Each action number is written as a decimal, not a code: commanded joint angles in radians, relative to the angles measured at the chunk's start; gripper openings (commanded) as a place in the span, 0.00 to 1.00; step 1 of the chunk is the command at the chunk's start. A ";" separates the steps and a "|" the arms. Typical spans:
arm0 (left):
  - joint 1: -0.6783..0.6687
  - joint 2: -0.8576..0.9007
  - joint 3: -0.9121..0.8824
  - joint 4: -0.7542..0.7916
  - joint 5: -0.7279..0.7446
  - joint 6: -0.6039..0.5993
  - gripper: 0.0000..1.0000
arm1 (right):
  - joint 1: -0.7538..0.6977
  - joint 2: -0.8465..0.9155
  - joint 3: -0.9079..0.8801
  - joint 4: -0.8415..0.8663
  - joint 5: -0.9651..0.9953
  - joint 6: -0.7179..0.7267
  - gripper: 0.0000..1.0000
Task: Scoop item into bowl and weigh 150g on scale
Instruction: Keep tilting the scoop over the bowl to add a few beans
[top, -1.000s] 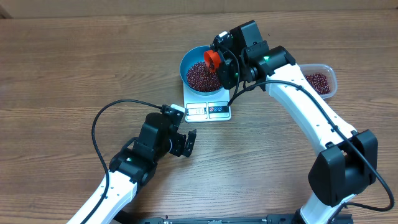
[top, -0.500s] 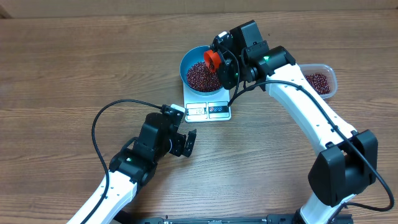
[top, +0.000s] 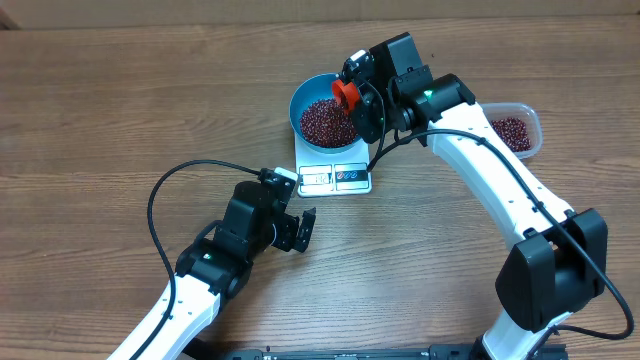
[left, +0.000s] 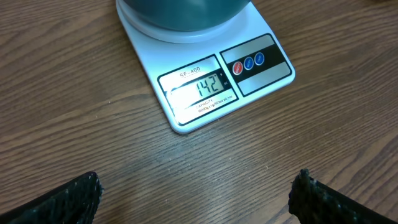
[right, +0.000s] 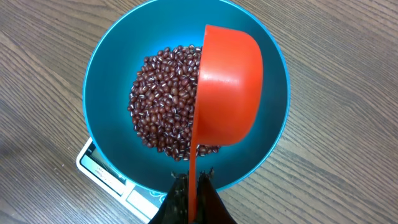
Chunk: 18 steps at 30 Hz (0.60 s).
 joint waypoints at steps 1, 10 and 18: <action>0.004 0.006 -0.004 0.000 -0.007 -0.014 1.00 | 0.001 -0.002 0.031 0.008 0.010 -0.012 0.04; 0.004 0.006 -0.004 0.000 -0.007 -0.014 0.99 | 0.001 -0.002 0.031 0.008 0.010 -0.028 0.04; 0.004 0.006 -0.004 0.000 -0.007 -0.014 0.99 | 0.001 -0.002 0.031 0.013 0.022 -0.050 0.04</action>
